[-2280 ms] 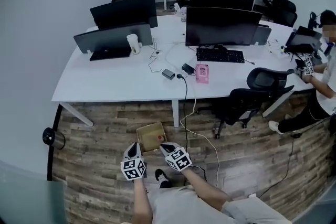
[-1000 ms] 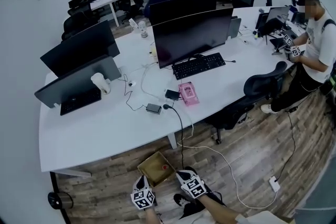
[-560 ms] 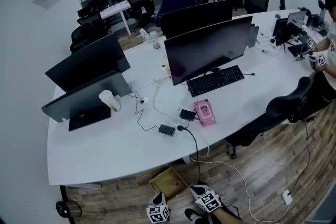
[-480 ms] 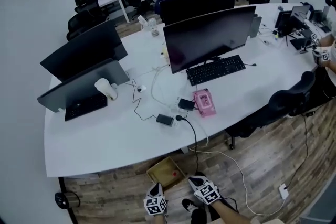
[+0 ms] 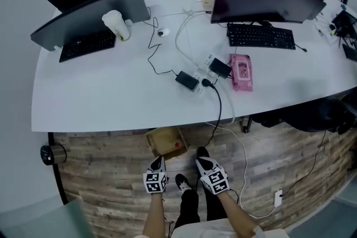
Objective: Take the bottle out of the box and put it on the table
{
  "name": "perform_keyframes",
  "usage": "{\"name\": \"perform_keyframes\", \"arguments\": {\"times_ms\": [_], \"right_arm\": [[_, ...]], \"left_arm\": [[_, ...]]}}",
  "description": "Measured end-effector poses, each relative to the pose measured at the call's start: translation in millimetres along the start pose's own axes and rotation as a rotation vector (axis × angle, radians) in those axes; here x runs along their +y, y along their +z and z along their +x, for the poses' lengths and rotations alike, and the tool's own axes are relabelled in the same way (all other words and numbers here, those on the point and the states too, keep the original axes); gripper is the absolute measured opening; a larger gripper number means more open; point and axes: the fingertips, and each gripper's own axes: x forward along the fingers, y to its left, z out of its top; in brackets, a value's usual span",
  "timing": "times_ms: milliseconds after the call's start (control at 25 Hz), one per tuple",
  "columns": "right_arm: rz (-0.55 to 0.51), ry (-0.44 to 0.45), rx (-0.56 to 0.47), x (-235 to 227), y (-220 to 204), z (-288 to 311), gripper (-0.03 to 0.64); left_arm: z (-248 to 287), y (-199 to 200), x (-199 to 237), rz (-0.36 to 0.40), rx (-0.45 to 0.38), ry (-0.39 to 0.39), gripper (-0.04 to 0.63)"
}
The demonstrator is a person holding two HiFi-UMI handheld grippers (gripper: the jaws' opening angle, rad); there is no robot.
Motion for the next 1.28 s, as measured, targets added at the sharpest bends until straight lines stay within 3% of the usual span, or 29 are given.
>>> {"name": "perform_keyframes", "arguments": {"times_ms": [400,640,1080,1280], "right_arm": [[0.000,0.033,-0.015,-27,-36,49,0.040],[0.048,0.020,-0.057,-41,-72,81,0.040],[0.133,0.002,-0.092,-45,-142,96,0.040],[0.158,0.018,-0.088,-42,-165,114,0.040]], "left_arm": [[71,-60,6,0.076,0.046,-0.055,0.015],[106,-119,-4,0.164,0.137,-0.126,0.015],[164,-182,12,0.230,0.184,-0.125,0.017],[206,-220,17,0.217,0.201,-0.128,0.039]]}}
